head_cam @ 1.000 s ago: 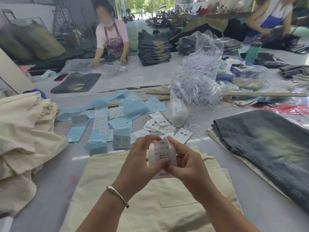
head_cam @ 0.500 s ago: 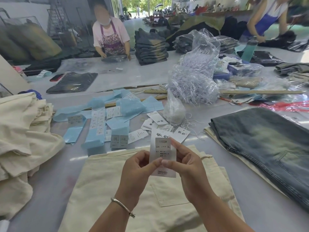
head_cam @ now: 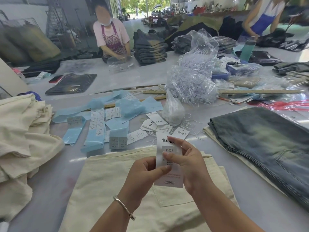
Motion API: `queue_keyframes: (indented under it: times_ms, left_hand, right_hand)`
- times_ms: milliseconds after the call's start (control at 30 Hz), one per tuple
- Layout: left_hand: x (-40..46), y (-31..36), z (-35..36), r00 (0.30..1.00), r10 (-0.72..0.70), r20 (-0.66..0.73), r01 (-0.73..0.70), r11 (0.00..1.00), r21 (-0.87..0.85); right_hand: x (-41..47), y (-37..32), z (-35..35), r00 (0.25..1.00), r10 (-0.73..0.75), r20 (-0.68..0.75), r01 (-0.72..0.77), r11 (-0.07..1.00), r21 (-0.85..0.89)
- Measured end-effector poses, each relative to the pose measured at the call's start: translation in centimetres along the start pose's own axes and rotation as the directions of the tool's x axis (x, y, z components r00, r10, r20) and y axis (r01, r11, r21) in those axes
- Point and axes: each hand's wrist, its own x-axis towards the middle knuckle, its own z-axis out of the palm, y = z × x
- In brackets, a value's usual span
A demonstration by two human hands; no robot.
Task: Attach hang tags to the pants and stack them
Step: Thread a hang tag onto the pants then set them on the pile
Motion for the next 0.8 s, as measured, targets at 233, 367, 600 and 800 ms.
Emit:
queue_keyframes:
  times_ms: [233,367,600,800]
  left_hand:
    - [0.4,-0.1,-0.4,0.997,0.044,0.063,-0.051,0.992,0.113]
    - [0.6,-0.3,-1.0,0.994,0.025,0.11,-0.038,0.993,0.11]
    - [1.4,-1.3,0.4,0.996,-0.087,-0.007,0.087,0.993,0.076]
    - [2.2,-2.3,0.4,0.988,-0.151,-0.037,0.152,0.988,0.0]
  right_hand:
    - [0.7,-0.3,-0.1,0.997,0.01,-0.075,-0.01,1.0,0.004]
    - [0.9,0.3,0.0,0.994,0.06,-0.093,-0.056,0.997,0.045]
    - [0.9,2.6,0.2,0.953,-0.295,-0.069,0.237,0.869,-0.434]
    - [2.2,2.7,-1.6,0.975,-0.218,-0.05,0.183,0.905,-0.385]
